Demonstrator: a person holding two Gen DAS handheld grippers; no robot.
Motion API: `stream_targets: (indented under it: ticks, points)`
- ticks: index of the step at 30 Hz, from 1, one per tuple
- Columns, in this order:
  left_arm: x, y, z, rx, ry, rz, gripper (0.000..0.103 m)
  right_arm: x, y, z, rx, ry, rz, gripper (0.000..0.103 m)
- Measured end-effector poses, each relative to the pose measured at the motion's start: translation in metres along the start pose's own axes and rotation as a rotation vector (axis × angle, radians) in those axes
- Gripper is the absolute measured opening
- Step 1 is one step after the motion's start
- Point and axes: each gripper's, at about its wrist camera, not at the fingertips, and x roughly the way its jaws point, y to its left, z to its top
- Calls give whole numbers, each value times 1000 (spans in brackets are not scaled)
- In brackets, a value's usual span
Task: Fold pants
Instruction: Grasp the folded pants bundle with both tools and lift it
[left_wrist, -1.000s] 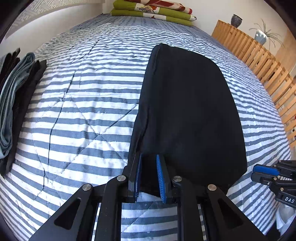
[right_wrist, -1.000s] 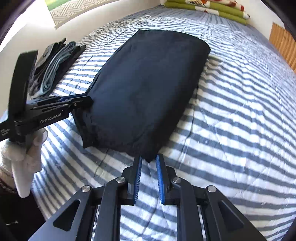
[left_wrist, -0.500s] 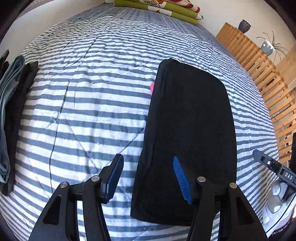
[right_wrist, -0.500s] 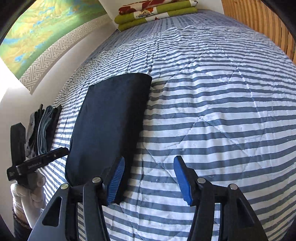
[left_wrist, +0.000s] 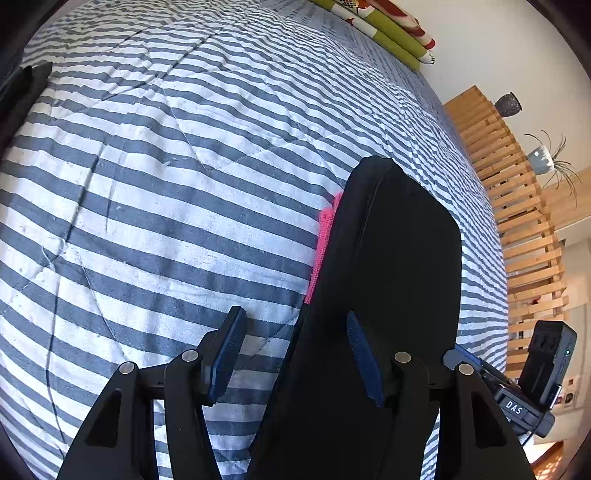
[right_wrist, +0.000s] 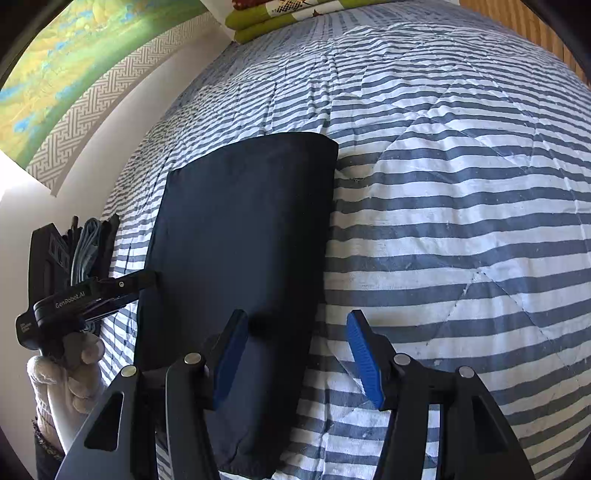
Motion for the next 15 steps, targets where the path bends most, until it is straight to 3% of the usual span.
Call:
stream_targets:
  ticks: [8,15]
  points:
    - [15,-24,-5,96,23,-31,59,13,-5,2,23,35,37,51]
    - [19,-35,-9,132,-18,14,55,19,4,3,-4,29,39,51]
